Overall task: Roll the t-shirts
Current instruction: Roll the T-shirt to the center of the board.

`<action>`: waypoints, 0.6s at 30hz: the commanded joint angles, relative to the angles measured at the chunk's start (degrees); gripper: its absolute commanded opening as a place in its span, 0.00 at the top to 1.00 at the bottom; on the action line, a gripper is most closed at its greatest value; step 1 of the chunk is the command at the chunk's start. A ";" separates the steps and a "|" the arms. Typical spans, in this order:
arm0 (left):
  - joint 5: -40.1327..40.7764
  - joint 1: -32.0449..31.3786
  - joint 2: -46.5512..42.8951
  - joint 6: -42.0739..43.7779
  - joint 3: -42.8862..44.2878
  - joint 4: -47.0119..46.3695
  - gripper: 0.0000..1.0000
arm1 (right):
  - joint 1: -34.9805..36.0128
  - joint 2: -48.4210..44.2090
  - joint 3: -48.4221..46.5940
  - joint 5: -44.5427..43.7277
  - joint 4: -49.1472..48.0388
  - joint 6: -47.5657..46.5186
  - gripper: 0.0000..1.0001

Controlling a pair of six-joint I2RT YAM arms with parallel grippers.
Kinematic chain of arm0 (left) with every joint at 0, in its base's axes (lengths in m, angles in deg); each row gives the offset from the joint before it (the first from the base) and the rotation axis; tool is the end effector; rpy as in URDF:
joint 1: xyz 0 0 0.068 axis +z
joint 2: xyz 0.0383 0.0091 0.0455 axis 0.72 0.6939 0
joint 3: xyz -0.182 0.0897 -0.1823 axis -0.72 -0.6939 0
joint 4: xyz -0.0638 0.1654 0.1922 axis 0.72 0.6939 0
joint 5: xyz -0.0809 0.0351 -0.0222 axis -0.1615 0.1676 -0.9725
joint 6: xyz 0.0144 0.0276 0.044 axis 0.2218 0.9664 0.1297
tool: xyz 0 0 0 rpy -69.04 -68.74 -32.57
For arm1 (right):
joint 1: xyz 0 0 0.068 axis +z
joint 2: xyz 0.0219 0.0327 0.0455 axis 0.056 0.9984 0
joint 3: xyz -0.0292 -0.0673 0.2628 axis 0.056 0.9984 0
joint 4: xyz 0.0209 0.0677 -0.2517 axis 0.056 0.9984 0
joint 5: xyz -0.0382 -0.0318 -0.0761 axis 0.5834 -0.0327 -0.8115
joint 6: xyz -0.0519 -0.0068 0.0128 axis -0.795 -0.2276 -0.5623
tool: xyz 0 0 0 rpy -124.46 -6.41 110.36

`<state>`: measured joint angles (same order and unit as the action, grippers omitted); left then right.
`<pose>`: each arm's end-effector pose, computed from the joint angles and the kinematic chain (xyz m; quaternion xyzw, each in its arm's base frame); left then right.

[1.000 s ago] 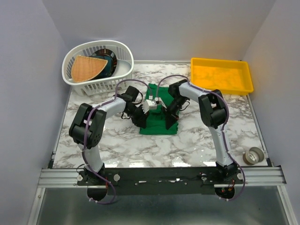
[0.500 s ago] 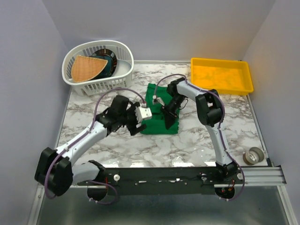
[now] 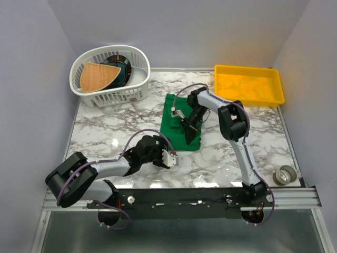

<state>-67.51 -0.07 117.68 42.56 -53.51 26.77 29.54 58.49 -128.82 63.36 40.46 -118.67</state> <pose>0.1551 -0.1714 0.1456 0.6841 0.5363 -0.0644 0.4902 0.3766 0.2156 0.1146 0.4691 -0.7662 -0.4232 0.1174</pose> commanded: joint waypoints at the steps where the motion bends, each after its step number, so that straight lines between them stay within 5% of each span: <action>1: 4.17 -2.03 3.34 5.31 -0.61 -10.68 0.04 | -0.40 4.41 -0.74 -6.99 2.55 -1.01 0.84; 13: 6.71 -4.84 16.95 18.67 -0.27 -16.65 0.27 | -0.40 4.24 -0.65 -6.81 2.64 -1.54 0.83; 18: 9.70 -5.90 19.34 17.54 3.51 -10.26 0.36 | -0.40 4.15 -0.57 -6.81 2.64 -1.62 0.82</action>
<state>-61.41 -5.14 134.10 59.78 -51.65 8.67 29.50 58.99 -129.46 63.38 40.98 -117.73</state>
